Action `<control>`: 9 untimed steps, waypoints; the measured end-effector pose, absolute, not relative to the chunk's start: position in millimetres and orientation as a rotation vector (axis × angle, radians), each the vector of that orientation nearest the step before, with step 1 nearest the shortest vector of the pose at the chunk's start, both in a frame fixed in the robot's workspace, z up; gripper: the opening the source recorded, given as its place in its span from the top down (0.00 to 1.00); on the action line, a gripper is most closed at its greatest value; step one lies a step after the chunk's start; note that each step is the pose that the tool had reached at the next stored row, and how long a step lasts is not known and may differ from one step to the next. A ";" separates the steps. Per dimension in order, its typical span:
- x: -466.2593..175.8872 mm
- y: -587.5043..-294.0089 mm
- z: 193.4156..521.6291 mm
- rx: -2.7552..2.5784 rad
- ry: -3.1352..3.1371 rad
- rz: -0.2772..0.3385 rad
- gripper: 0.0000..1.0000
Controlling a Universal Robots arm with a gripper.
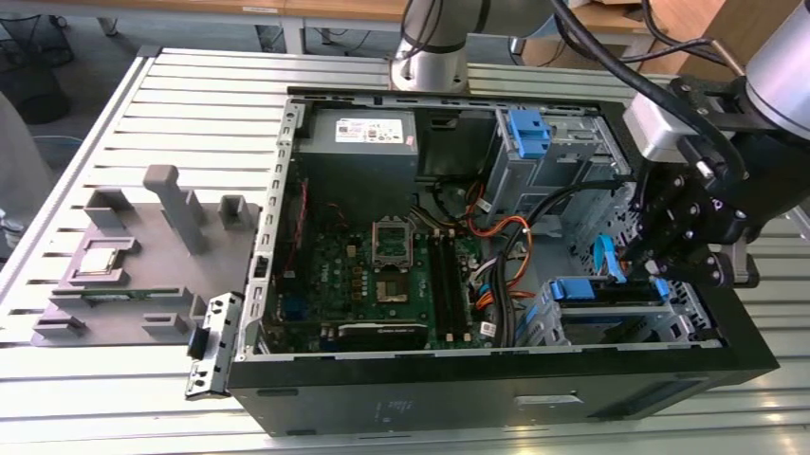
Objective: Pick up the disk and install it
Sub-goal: 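Insert the second disk wire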
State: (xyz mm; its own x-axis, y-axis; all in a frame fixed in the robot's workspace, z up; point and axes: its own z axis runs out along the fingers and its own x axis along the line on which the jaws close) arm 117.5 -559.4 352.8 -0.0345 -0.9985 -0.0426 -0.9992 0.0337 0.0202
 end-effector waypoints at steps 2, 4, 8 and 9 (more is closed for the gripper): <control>117.4 -559.4 352.8 -2.172 2.248 0.072 0.76; 117.5 -559.5 352.9 -2.173 2.249 0.074 0.76; 117.5 -559.4 359.0 -2.173 2.249 0.074 0.76; 117.5 -559.5 359.6 -2.173 2.249 0.074 0.76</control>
State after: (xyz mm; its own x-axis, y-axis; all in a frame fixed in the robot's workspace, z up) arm 117.5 -559.5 359.6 -0.0347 -0.9985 -0.0425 -0.9991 0.0337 0.0251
